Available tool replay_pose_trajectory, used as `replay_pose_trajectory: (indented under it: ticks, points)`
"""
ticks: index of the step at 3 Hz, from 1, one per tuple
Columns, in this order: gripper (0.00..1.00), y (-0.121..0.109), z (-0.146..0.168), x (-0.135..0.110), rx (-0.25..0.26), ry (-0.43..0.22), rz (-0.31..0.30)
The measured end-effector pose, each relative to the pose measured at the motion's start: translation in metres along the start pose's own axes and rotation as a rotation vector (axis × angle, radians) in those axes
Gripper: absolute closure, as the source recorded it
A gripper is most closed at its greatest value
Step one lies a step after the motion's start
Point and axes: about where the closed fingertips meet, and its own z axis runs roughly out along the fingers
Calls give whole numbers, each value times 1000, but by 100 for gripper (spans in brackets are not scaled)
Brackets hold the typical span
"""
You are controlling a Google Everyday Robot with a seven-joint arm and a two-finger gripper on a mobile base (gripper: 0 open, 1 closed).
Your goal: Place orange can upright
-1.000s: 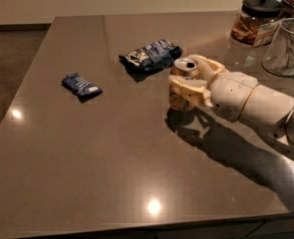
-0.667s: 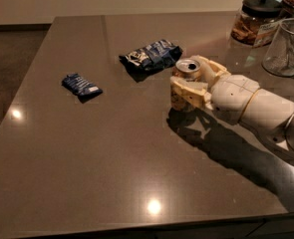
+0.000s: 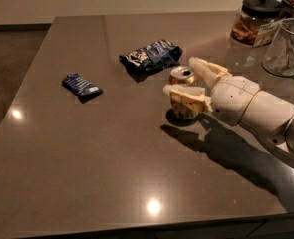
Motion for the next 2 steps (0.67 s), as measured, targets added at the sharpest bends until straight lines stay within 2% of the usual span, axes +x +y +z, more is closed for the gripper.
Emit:
replay_pose_trajectory:
  ticks: [1, 2]
  points:
    - [0, 1, 1, -1, -2, -1, -1]
    - [0, 1, 1, -1, -2, -1, -1]
